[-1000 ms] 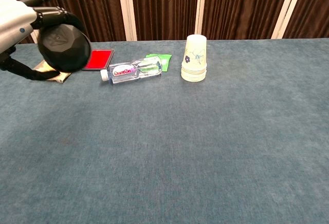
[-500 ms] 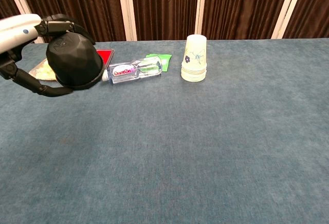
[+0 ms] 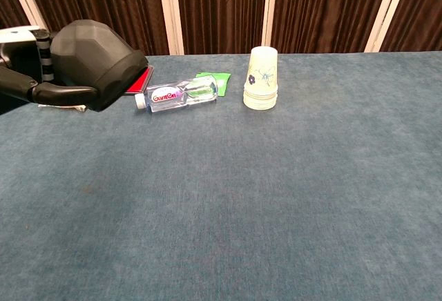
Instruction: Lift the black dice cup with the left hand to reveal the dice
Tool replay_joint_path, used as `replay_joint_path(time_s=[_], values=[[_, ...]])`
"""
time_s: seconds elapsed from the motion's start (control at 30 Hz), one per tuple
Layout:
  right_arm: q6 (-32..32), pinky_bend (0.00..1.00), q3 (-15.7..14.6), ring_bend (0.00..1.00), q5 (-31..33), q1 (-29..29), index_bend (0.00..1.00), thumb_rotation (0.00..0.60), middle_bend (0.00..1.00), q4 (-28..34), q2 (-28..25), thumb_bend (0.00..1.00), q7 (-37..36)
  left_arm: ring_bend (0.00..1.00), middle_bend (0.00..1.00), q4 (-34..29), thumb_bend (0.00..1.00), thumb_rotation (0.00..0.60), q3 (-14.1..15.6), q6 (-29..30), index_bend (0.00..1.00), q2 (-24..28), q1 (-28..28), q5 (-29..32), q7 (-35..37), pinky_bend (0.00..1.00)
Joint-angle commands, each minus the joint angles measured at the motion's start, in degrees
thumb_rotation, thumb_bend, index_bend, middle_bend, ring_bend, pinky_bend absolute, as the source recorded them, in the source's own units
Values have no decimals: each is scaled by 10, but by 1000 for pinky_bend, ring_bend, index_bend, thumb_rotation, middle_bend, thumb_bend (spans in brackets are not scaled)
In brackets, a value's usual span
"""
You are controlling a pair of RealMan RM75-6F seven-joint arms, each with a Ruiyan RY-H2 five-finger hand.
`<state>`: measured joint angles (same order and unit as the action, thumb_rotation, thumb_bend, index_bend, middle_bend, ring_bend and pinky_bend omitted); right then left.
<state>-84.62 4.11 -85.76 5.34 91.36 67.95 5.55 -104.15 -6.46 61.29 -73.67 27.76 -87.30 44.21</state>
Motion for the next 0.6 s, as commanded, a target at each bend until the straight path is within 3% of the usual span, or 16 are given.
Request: replay_joint_path(time_s=[0.03,0.17,0.23,0.43,0.6], values=[[-1,11,0,30,-1,-1,42,600,24,-1,-2,150,-4,0,400,127,453,600,1,158,452,-104,-36,-91,-503,0],[-4,11,-2,30,-4,-2,42,600,24,-1,-3,151,-5,0,403,188,453,600,-2,191,456,-138,-40,-117,-603,0],[-4,11,-2,30,-5,-3,42,600,23,-1,-3,150,-6,0,403,192,453,600,0,192,457,-148,-42,-111,-606,0],[1,10,-2,30,-2,-1,42,600,24,1,-2,151,-4,0,399,158,453,600,-2,165,475,-147,-43,-63,-565,0],[2,11,-2,30,-1,0,42,600,24,1,-2,151,-3,0,394,57,453,600,4,95,492,-109,-40,14,-433,0]])
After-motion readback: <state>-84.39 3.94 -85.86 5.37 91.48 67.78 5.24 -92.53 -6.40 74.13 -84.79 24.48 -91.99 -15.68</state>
